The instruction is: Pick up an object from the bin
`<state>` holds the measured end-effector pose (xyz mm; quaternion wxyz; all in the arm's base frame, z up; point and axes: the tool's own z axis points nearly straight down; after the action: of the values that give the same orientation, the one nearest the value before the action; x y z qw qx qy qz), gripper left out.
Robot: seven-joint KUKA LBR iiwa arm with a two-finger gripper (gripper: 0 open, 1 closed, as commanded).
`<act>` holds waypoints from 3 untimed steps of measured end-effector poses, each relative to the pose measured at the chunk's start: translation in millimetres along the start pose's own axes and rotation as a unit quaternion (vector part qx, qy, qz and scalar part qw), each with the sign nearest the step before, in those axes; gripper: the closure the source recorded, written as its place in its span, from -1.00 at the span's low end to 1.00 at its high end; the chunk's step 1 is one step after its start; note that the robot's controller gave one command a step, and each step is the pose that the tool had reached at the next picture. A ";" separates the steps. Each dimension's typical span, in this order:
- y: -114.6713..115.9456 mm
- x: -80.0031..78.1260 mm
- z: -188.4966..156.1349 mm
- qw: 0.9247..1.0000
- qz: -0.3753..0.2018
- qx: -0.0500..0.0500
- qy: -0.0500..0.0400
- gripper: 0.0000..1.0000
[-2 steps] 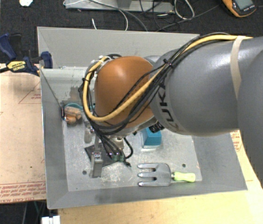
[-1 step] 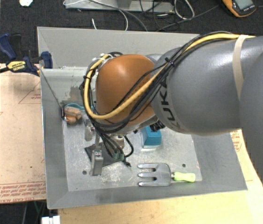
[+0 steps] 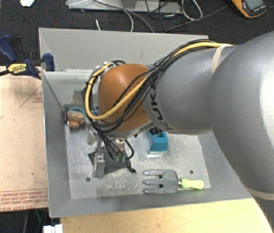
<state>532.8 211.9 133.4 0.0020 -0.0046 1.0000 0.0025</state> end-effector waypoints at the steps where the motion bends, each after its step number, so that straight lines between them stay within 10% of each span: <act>1: -13.3 2.4 21.7 1.000 0.020 0.000 0.001 -1.00; 3: -7.1 5.5 27.1 0.998 -0.066 -0.001 -0.001 -1.00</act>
Offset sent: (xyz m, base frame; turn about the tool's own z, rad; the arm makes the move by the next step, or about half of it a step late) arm -0.0303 0.0222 -0.0031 -0.3470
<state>527.5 204.9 106.3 0.0028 -0.0701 0.9975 0.0036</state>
